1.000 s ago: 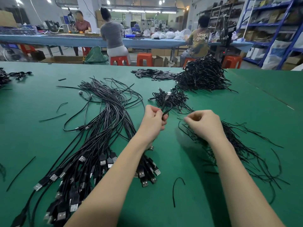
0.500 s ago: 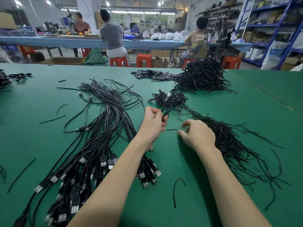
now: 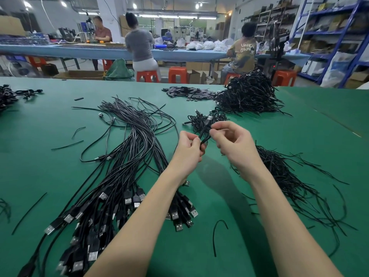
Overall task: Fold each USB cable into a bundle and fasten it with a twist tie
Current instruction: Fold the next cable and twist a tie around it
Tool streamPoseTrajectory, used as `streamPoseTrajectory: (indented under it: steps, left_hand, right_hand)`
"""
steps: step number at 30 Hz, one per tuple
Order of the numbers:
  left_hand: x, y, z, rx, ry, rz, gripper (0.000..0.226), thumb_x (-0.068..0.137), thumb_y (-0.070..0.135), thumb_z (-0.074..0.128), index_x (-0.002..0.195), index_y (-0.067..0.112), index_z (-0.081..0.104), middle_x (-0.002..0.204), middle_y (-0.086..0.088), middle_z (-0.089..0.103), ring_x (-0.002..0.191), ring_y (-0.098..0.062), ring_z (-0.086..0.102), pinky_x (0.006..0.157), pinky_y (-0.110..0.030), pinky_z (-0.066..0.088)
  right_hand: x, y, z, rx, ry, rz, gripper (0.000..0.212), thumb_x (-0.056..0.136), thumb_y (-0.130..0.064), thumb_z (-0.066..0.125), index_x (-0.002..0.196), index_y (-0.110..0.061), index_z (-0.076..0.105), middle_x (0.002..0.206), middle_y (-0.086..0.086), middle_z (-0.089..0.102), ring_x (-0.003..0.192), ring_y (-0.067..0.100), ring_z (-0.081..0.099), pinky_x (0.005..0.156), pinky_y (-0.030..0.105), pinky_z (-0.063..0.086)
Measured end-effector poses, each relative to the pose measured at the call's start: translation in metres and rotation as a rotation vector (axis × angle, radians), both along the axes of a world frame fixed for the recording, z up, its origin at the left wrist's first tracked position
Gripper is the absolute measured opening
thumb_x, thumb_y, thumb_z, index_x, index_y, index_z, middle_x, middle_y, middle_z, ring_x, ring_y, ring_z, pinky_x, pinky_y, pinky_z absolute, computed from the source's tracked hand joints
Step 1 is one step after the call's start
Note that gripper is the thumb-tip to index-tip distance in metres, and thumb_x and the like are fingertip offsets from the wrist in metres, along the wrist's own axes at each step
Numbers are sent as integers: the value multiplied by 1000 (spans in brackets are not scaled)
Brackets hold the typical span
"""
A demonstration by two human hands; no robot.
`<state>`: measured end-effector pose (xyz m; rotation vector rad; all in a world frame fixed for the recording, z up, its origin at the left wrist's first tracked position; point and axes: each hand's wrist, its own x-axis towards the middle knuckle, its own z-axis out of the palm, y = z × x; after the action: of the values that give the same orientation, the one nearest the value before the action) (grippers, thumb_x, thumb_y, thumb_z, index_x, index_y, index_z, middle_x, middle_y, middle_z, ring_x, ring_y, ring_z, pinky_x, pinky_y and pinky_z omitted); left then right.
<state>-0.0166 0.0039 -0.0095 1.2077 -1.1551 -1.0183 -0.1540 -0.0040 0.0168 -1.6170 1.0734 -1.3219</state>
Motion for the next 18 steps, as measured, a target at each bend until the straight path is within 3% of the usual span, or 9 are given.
streamPoseTrajectory:
  steps: [4,10,15,18]
  left_hand:
    - [0,0,2,-21,-19,8,8,106,15,38,97,15,40,74,2,52,52,1,47,51,-15,41]
    - [4,-3,-2,2,-144,-12,10,103,19,38,94,20,38,77,0,50,69,-16,45,61,-32,40]
    - [6,-3,-4,-6,-293,-22,18,102,39,39,90,25,37,81,3,56,71,-16,51,69,-38,46]
    - [7,-4,-6,-29,-314,5,21,104,38,37,88,24,36,78,2,54,67,-16,47,66,-39,44]
  right_hand:
    - [8,4,-4,-197,285,-104,12,85,-12,76,84,-24,77,66,-8,70,61,4,61,63,8,45]
    - [9,2,-8,-229,379,-147,14,82,-15,77,80,-28,81,56,-24,64,53,-5,58,55,4,39]
    - [8,5,-7,-177,407,-128,16,83,-15,74,80,-29,82,59,-15,69,53,4,61,55,15,48]
    - [7,6,-5,-77,359,-97,15,86,-15,72,85,-26,82,68,-9,74,63,13,68,63,25,58]
